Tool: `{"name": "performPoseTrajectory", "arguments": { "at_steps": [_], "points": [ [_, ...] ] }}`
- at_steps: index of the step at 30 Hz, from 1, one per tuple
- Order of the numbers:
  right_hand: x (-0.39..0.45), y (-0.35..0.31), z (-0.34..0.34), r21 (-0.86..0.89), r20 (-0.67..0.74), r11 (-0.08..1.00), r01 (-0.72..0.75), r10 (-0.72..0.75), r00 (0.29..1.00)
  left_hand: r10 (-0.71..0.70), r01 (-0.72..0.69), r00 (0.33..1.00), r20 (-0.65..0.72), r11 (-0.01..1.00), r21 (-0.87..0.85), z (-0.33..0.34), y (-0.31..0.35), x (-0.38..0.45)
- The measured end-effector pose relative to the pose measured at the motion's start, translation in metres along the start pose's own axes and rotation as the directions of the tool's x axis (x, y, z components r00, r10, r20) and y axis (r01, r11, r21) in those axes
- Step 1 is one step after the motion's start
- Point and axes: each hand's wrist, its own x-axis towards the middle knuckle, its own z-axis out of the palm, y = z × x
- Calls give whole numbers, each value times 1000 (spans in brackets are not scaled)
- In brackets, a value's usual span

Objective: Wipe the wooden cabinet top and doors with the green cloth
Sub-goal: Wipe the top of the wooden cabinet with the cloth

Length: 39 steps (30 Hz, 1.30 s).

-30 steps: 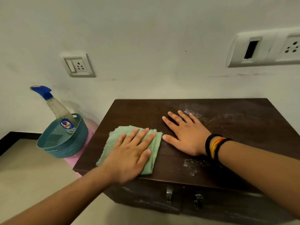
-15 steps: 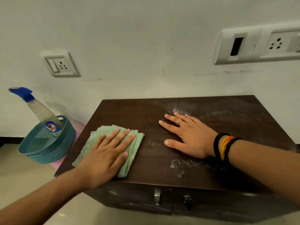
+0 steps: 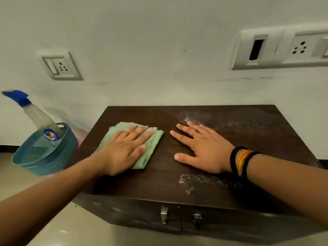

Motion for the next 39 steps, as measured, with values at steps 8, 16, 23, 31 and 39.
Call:
{"name": "performPoseTrajectory", "arguments": {
  "at_steps": [8,16,23,31,39],
  "points": [
    [-1,0,-2,-20,24,1000,11,-11,1000,9,-9,1000,26,1000,-13,-2,11,17],
    [-8,16,-3,-45,43,999,9,-7,999,149,-149,988,30,989,4,10,34,4],
    [-12,22,-2,-45,23,999,-7,8,1000,233,-233,972,42,972,11,18,53,-14],
    [-23,39,-4,-23,24,1000,-14,14,1000,180,-181,982,52,983,34,17,64,-17],
    [-24,43,-5,-3,13,1000,-23,23,1000,109,-109,994,9,994,32,15,58,-15]
  ]
}}
